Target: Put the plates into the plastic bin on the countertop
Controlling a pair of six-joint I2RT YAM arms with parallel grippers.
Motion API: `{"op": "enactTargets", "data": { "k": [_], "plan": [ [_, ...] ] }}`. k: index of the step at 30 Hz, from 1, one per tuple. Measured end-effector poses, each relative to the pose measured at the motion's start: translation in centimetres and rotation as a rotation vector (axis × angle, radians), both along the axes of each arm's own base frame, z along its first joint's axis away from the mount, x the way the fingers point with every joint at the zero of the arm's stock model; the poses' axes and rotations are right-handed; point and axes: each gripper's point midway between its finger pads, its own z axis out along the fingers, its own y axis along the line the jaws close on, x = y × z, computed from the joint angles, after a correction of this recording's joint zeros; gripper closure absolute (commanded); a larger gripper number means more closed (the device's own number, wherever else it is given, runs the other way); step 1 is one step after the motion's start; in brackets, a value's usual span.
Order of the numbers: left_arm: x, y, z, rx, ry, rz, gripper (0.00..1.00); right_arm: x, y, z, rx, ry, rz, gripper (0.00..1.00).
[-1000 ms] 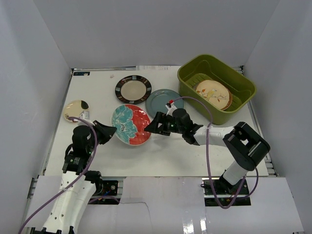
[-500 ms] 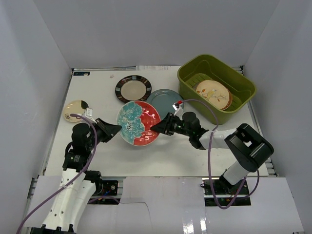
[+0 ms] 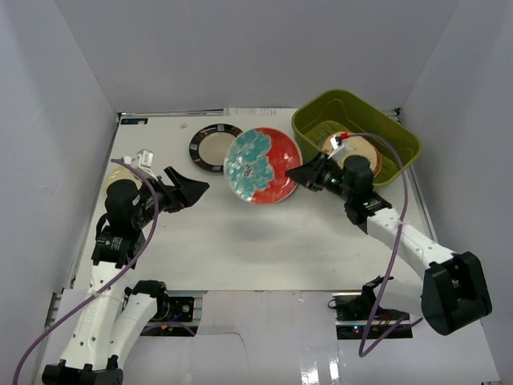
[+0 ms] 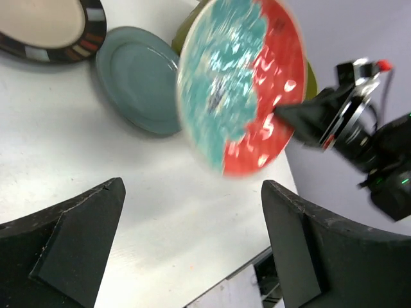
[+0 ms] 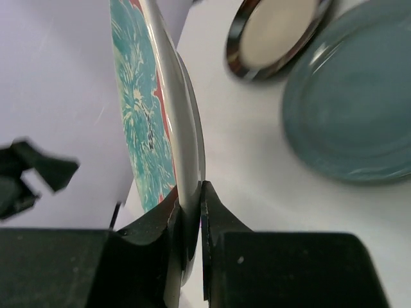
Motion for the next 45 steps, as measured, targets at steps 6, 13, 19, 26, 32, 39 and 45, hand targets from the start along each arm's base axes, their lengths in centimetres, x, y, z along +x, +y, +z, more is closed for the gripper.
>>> {"op": "enactTargets", "data": {
  "k": [6,13,19,26,32,39,45],
  "plan": [
    [-0.2,0.5,0.3,0.131,-0.063,-0.035,0.02,9.8,-13.6,6.4,-0.136,-0.108,-0.448,0.92],
    [-0.8,1.1,-4.6,0.217,-0.002,-0.046,0.02,14.8,-26.5,5.4,-0.265,-0.028,-0.813,0.92],
    [-1.4,0.9,-7.1,0.242,0.043,-0.069,0.02,16.8,-28.5,-2.7,-0.356,0.207,-0.813,0.92],
    [-1.3,0.7,-6.9,0.243,0.022,-0.077,0.02,17.0,-28.1,-4.4,-0.353,0.266,-0.782,0.92],
    [-0.7,0.5,-8.0,0.234,0.078,-0.079,0.02,16.9,-27.7,-4.8,-0.352,0.279,-0.758,0.49],
    [0.9,-1.4,-12.5,0.126,0.312,-0.116,0.02,15.6,-28.3,-5.1,-0.427,0.286,-0.775,0.06],
    [2.6,-1.6,-14.8,0.042,0.416,-0.035,0.03,14.2,-29.5,-0.2,-0.485,0.159,-0.864,0.1]
  ]
}}
